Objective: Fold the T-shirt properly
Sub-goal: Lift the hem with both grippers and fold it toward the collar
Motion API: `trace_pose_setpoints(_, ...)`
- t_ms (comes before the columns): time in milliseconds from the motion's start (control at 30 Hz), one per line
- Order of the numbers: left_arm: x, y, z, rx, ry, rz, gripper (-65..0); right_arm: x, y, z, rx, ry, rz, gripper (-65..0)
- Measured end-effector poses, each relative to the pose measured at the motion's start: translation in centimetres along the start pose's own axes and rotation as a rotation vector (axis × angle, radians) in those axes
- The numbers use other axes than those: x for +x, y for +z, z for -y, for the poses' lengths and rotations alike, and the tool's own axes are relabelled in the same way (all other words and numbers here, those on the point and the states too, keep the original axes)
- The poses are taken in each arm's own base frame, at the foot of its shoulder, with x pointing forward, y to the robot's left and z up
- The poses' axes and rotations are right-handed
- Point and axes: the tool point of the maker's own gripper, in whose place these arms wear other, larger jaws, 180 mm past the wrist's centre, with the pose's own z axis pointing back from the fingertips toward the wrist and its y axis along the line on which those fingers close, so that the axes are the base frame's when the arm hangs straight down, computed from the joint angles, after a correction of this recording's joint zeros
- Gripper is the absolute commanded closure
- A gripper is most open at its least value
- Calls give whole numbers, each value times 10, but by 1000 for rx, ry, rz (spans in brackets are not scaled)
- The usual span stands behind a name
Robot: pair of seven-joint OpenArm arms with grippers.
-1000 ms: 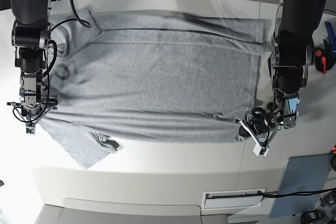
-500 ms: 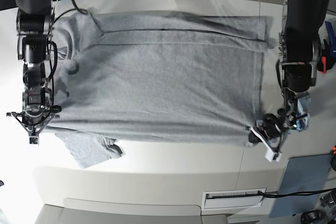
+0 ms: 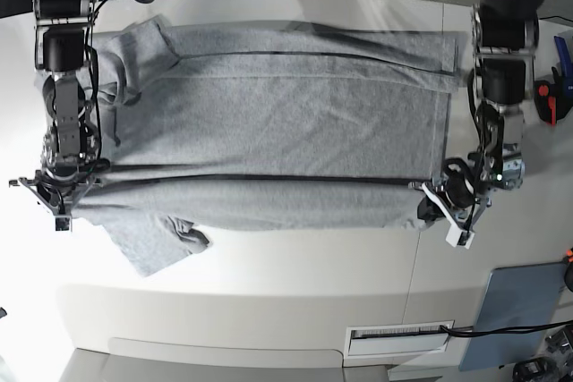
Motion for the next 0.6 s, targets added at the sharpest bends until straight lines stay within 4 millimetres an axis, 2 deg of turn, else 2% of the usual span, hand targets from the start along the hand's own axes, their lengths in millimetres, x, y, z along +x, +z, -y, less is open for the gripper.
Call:
trace_pose_setpoints(167, 7, 23, -4, 5, 65, 108, 0, -12, 17, 26, -47, -59, 5, 0)
trace_pose_setpoints(267, -3, 35, -7, 11, 103, 125, 0, -13, 31, 39, -70, -75, 30, 0)
trace_pose_setpoints(433, -12, 53, 4, -32, 60, 152, 0, -17, 54, 49, -81, -72, 50, 0)
trace_pose_setpoints(600, -28, 69, 10, -22, 38, 144, 0, -33, 70, 55, -84, -57, 33, 0)
